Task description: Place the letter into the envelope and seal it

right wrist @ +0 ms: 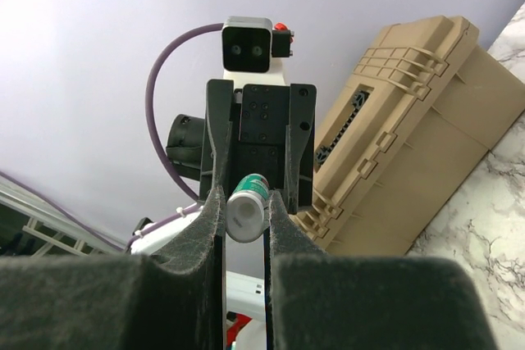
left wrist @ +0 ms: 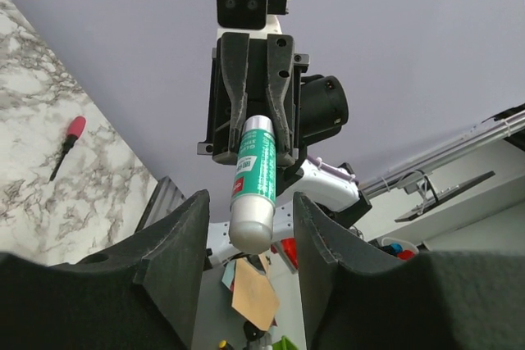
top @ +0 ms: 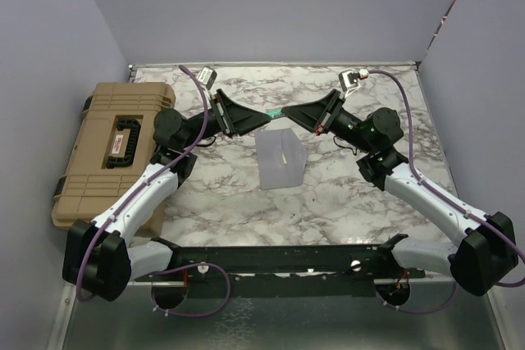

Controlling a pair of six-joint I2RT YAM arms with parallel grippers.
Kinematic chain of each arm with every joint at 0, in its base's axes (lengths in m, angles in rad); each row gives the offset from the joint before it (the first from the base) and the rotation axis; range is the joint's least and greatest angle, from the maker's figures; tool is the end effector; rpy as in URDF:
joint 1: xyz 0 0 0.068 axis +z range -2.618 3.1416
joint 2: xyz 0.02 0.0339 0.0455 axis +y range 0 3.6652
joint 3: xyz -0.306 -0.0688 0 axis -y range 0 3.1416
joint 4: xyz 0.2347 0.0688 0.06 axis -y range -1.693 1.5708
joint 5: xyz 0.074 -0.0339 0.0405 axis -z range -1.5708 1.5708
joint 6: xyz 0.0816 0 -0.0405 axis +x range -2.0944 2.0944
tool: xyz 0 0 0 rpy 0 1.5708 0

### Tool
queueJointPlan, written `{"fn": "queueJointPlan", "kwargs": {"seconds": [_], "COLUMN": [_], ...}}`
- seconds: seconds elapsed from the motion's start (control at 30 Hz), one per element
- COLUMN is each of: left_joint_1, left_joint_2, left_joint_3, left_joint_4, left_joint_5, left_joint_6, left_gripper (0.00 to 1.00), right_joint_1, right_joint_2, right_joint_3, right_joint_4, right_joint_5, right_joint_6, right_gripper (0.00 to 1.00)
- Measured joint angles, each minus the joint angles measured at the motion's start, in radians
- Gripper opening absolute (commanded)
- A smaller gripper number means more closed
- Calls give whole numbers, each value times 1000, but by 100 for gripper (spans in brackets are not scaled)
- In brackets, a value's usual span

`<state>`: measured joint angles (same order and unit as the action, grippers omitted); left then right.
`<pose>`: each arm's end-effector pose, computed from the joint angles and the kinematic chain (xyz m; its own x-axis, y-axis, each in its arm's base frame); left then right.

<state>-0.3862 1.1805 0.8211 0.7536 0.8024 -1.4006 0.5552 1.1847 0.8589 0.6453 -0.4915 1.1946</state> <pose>0.2234 -0.1542 0.4203 -0.8038 -0.4125 -0.4286 0.4991 -0.0759 -0.8632 0.2218 0.1829 0.4245 -0.6883 0.5380 -0.4867 -0.5589 0.0345 0.8285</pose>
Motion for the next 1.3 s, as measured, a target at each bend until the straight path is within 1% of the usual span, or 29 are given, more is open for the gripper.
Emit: {"fn": "queueJointPlan", "kwargs": {"seconds": [0.1, 0.17, 0.23, 0.33, 0.47, 0.63, 0.73, 0.77, 0.8, 0.83, 0.97, 1.03, 1.07, 1.17, 1.3], "left_joint_1": [0, 0, 1, 6, 8, 8, 8, 8, 8, 8, 6, 5, 4, -1, -18], "left_joint_2": [0, 2, 2, 2, 2, 2, 2, 2, 2, 2, 3, 4, 6, 12, 25], "left_joint_3": [1, 2, 3, 9, 23, 32, 33, 33, 33, 33, 33, 33, 33, 33, 33], "left_joint_4": [-20, -33, -44, -49, -61, -61, -64, -65, -66, -67, -71, -74, -75, -76, -77], "left_joint_5": [6, 13, 16, 22, 37, 44, 47, 48, 48, 49, 50, 50, 50, 49, 44], "left_joint_6": [20, 32, 41, 56, 74, 82, 85, 87, 89, 89, 98, 101, 104, 111, 126], "left_gripper": [35, 34, 39, 39, 34, 21, 6, 1, 0, 0, 0, 0, 0, 0, 0], "right_joint_1": [0, 0, 0, -1, -1, -1, -3, -3, -3, -3, -3, -4, -4, -5, -5], "right_joint_2": [0, 0, 0, 0, -8, -16, -17, -18, -18, -18, -18, -18, -17, -4, 23], "right_joint_3": [0, 0, 0, 0, 0, -2, -8, -10, -10, -10, -9, 0, 16, 80, 156], "right_joint_4": [-2, -3, -5, -5, -5, -11, -11, -11, -11, -12, -21, -52, -84, -159, -207], "right_joint_5": [0, 0, 0, 0, 0, 0, 0, 0, 0, 0, -4, -17, -27, -64, -119], "right_joint_6": [-7, -10, -17, -18, -19, -34, -36, -36, -37, -38, -57, -73, -95, -145, -183], "right_gripper": [1, 1, 0, 1, 1, 0, 0, 2, 6, 15, 58, 69, 71, 73, 73]}}
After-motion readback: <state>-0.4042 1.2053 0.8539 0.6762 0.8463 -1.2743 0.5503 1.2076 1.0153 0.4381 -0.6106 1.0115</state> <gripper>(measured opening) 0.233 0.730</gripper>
